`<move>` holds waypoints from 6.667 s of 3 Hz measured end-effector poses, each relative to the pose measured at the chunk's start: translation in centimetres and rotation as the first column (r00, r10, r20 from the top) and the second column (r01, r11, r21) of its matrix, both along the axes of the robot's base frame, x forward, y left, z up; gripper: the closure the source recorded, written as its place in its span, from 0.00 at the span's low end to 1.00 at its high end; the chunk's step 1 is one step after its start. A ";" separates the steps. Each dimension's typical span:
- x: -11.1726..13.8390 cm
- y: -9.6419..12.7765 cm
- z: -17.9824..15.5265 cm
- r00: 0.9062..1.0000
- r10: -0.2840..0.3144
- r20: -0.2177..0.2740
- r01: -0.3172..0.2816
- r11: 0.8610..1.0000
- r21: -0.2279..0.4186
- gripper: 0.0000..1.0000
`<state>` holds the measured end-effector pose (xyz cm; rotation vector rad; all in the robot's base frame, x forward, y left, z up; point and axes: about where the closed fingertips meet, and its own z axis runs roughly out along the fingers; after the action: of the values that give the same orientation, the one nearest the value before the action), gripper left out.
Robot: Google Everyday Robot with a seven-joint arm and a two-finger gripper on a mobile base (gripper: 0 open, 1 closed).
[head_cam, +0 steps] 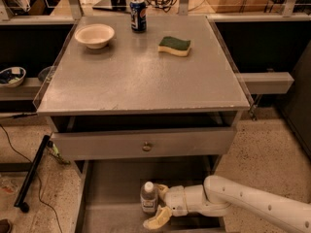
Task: Pick blue plastic bottle from middle drawer and place on counter
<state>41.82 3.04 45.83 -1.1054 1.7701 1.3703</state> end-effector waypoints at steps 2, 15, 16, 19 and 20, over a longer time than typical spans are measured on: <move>0.4 0.2 0.0 0.999 -0.045 0.000 0.045 0.999 -0.009 0.03; 4.4 -4.9 15.3 0.983 -0.130 0.128 0.113 0.985 0.132 1.00; 5.1 -6.9 18.3 0.973 -0.161 0.164 0.141 0.982 0.129 1.00; 5.5 -11.4 24.5 0.947 -0.216 0.238 0.194 0.974 0.112 1.00; 4.9 -12.3 26.3 0.939 -0.222 0.261 0.199 0.973 0.114 1.00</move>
Offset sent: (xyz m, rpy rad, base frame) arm 0.0109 -0.0004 0.0003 -0.0238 -0.0017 -0.1164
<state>46.69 -9.22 72.17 -0.9745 1.5640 1.0976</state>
